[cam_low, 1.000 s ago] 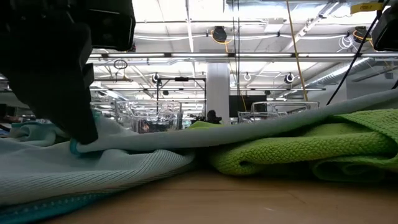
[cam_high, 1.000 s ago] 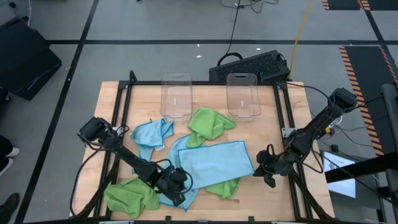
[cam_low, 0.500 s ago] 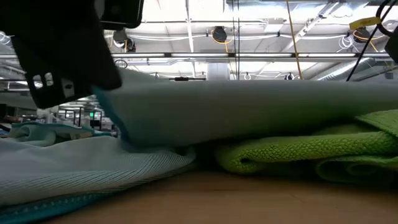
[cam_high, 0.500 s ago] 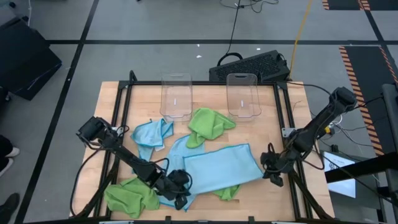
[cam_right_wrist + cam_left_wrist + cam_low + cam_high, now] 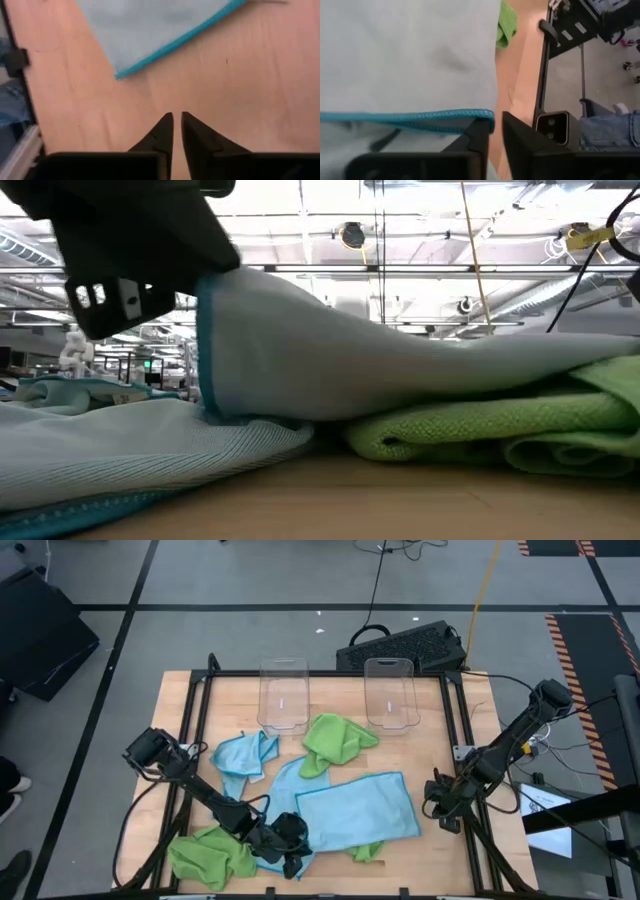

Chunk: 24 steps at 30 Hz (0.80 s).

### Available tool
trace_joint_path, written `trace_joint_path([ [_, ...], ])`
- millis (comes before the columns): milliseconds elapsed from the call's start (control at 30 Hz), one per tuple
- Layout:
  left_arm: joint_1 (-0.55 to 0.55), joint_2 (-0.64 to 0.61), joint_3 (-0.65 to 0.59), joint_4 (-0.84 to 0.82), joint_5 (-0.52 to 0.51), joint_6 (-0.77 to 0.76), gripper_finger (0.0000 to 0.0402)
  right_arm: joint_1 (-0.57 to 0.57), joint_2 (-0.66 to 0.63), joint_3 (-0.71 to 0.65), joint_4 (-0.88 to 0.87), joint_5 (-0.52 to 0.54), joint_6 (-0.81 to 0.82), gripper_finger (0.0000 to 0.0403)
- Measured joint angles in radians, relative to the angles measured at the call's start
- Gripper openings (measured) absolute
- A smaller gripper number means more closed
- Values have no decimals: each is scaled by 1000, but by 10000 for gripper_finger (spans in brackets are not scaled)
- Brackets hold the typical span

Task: Fold microfiber towels
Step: Fold the right blue microfiber towel

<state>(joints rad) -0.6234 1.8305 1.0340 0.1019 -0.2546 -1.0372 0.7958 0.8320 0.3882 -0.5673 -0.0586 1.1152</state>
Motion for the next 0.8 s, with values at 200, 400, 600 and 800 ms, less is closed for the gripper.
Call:
trace_joint_path([
  [200,-4,0,0,-33,75,-53,167,0,-2,-11,17,-4,179,117],
  [400,-1,0,0,-58,275,-109,244,6,-1,-12,155,38,507,179],
  [600,21,-41,0,-169,459,-201,258,37,0,-12,326,214,723,186],
  [800,121,-212,3,-254,414,-74,212,40,-1,-12,360,241,860,186],
])
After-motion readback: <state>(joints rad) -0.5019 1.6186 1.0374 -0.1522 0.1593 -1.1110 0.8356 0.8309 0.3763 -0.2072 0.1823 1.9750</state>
